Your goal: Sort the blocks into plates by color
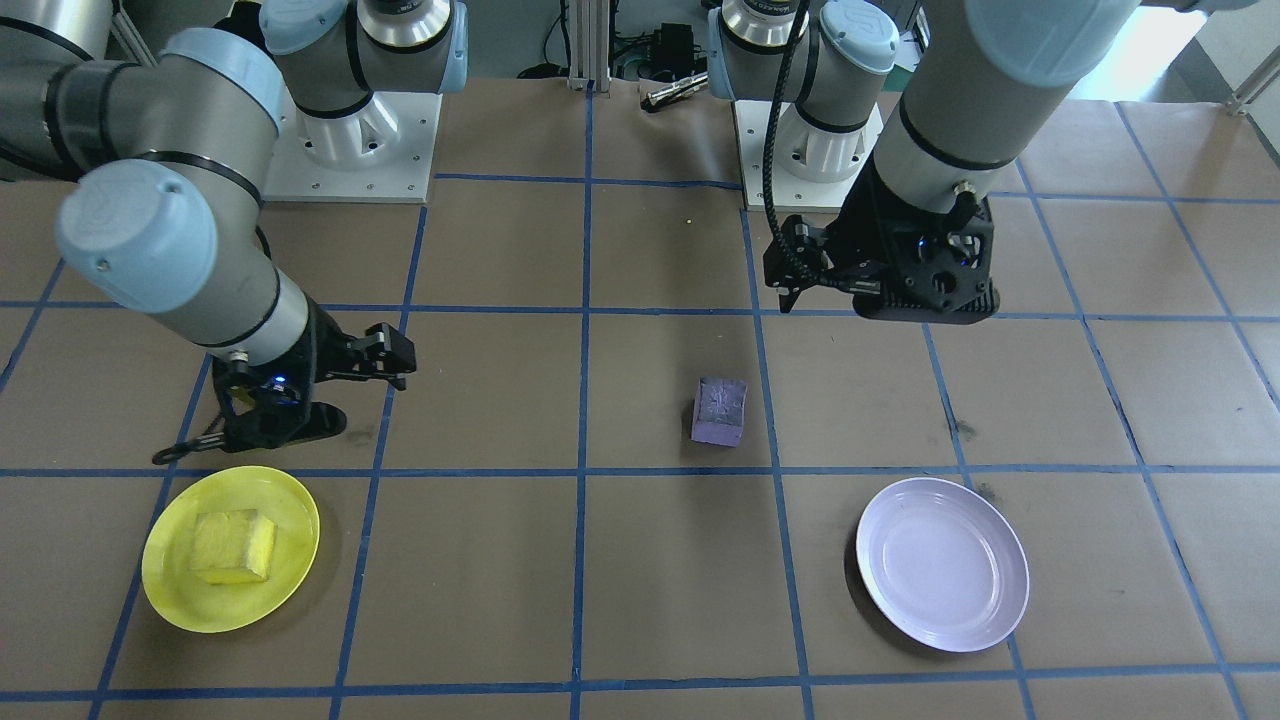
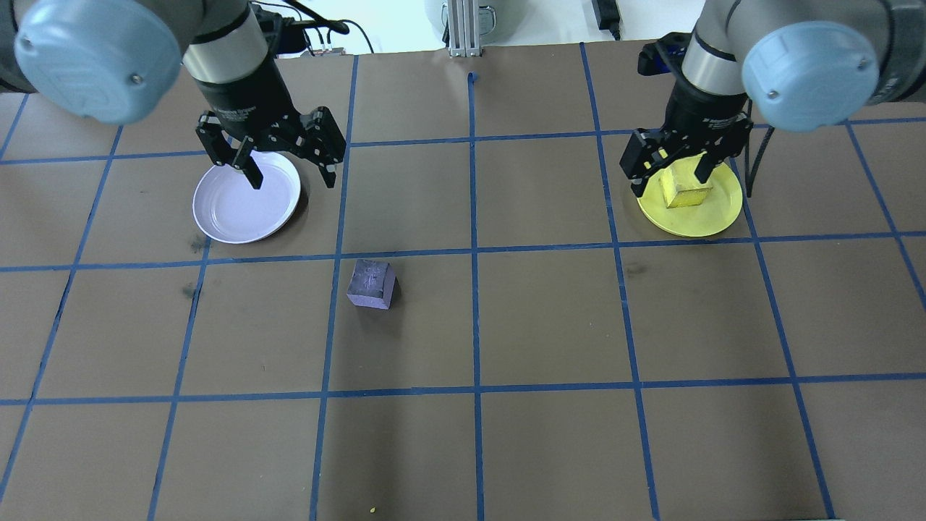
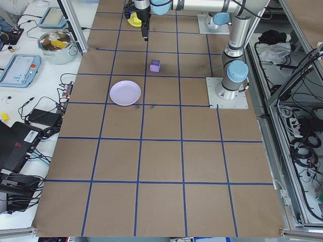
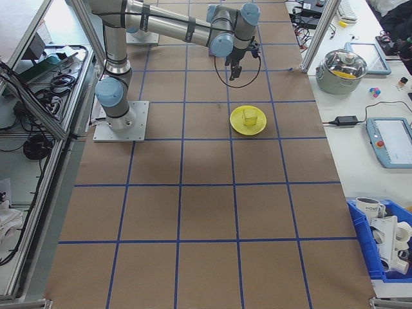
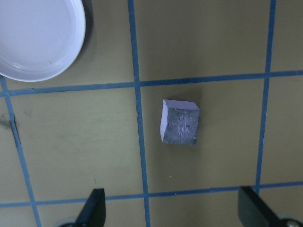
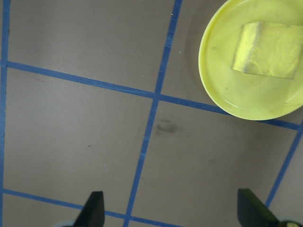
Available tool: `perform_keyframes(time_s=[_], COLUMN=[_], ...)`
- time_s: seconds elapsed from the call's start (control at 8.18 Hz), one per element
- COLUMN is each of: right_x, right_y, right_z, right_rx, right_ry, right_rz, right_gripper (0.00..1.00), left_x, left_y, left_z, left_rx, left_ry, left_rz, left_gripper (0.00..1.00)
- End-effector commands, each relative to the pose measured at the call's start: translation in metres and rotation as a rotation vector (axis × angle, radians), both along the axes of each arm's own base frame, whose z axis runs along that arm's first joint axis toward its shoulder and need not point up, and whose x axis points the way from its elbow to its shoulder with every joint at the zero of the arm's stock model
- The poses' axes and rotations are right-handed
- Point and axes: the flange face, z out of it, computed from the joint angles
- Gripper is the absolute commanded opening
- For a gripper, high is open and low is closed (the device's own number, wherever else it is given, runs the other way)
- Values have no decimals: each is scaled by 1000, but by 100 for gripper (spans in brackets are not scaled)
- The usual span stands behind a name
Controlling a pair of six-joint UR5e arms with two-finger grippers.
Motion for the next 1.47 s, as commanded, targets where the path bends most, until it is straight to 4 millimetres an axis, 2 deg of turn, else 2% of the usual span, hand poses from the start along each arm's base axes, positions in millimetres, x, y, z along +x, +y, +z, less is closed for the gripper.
perform_keyframes(time_s=[0.0, 0.24, 0.37, 0.49, 0.73, 0.86, 1.1, 1.34], right_x=[-10, -8, -8, -8, -8, -9, -8, -9], right_y=[42, 57, 62, 65, 64, 65, 64, 63], right_z=[68, 96, 100, 94, 89, 90, 91, 90], right_rx=[-94, -161, -165, -154, -146, -152, -157, -155], right_ry=[36, 46, 46, 46, 48, 53, 49, 50], right_rz=[-6, -134, -135, -136, -134, -122, -130, -125], right_gripper=[100, 100, 100, 100, 100, 100, 100, 100], left_x=[-12, -11, -14, -17, -16, -16, -16, -20], left_y=[12, 20, 16, 17, 19, 25, 21, 22], left_z=[-86, -142, -174, -194, -220, -224, -231, -225], left_rx=[-22, -10, 4, 38, 88, 98, 97, 90], left_ry=[2, 3, 12, 9, 6, 6, 18, 59], left_rz=[-29, -45, -53, -47, -48, -56, -49, -37], left_gripper=[99, 100, 100, 100, 100, 100, 100, 100])
